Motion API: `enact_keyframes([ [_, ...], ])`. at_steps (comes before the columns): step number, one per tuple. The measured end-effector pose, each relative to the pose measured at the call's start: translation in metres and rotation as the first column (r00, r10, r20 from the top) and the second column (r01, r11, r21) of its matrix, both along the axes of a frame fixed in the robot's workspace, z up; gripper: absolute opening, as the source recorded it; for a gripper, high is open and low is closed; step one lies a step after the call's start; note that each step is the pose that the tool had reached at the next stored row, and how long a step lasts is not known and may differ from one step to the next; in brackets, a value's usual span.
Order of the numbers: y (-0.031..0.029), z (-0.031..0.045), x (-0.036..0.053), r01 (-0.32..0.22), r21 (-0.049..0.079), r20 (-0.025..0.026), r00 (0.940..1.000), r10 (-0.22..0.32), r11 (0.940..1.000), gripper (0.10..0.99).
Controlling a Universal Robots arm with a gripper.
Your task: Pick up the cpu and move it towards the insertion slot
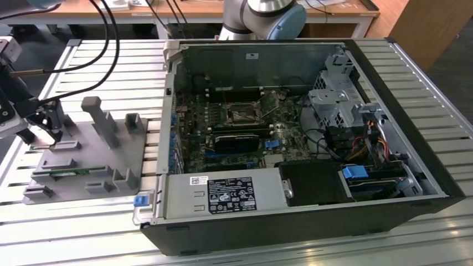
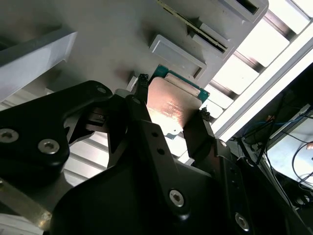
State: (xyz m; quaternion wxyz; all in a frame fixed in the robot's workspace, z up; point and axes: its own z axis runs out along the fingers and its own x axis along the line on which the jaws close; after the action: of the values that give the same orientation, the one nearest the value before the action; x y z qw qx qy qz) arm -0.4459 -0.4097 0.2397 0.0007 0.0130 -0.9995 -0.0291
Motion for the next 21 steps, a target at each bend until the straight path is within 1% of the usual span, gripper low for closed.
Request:
enact_keyframes([
  [6,0.0,0.0033,0.0,0.0,0.0,-0.0001,1.0,0.0,1.0,0.541],
  [16,0.0,0.0124,0.0,0.0,0.0,0.0,1.0,0.0,1.0,0.541],
  [21,0.0,0.0149,0.0,0.0,0.0,0.0001,1.0,0.0,1.0,0.541],
])
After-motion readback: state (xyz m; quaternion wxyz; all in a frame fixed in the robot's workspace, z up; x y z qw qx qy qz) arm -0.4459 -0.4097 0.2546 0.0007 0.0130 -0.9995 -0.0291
